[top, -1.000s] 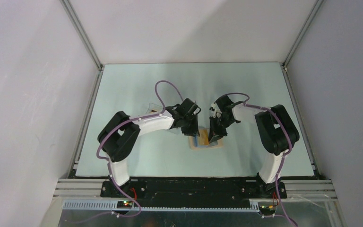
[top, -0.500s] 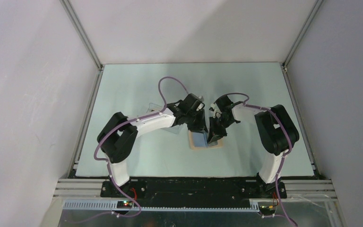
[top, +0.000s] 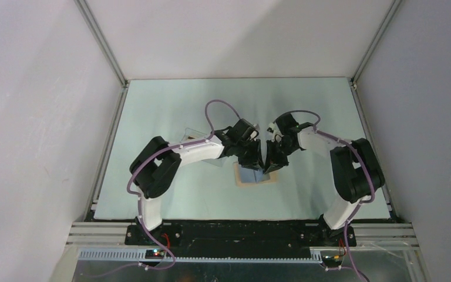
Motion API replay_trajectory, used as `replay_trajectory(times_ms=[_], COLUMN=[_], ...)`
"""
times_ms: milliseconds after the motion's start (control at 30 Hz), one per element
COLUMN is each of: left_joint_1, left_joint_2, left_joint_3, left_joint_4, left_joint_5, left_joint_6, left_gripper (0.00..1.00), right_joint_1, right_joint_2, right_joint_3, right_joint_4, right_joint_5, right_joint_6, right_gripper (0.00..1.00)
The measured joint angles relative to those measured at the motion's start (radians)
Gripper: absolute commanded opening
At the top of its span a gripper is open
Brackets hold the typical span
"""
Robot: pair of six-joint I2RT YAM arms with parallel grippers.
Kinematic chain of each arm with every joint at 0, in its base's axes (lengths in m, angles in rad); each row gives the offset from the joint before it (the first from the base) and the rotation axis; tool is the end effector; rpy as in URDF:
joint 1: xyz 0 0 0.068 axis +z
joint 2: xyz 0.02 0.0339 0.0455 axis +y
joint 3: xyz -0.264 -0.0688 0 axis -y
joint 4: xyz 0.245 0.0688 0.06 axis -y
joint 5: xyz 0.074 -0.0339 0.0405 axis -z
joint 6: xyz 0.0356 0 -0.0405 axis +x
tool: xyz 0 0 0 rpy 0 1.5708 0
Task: Put the credit cards into the card holder
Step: Insert the credit card into the card holder.
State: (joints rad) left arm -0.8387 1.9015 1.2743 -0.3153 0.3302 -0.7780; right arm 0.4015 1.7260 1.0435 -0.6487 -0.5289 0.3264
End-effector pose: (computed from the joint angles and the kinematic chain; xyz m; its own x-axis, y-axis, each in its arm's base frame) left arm 0.2605 -0.3072 0.1809 -0.9684 0.0843 -0.2346 0.2124 0.7718 -0.5994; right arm 0.2817 0.1391 0.1646 -0.9905 -0.1198 -0.0676 -0.1373 0.8301 0.5404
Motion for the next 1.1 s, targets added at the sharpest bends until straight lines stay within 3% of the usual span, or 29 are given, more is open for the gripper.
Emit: replay_trajectory(times_ms=[267,733,900,1100], left_joint_1=[-0.003,-0.007,-0.002,0.040], left_joint_2=[0.061,0.141,0.067,-0.161], left_joint_3=[0.038,0.021,-0.033,-0.122], left_joint_4=[0.066,0.200,0.232,0.268], left_joint_5=[0.061,0.103,0.084,0.016], left_joint_6=[-0.007,-0.057,-0.060,-0.051], left_gripper=[0.47,0.48,0.49,0.49], right_joint_1=[-0.068,-0.103,-0.102,-0.069], right_joint_2=[-0.078,-0.145,-0.186,-0.193], right_joint_3=[0.000,0.000,0.000,0.039], right_joint_4=[-0.059,-0.111,-0.111,-0.121], right_joint_5=[0.062,0.122,0.114,0.103], right_joint_6=[-0.008,-0.014,-0.013,0.003], right_gripper=[0.00,0.03,0.08,0.11])
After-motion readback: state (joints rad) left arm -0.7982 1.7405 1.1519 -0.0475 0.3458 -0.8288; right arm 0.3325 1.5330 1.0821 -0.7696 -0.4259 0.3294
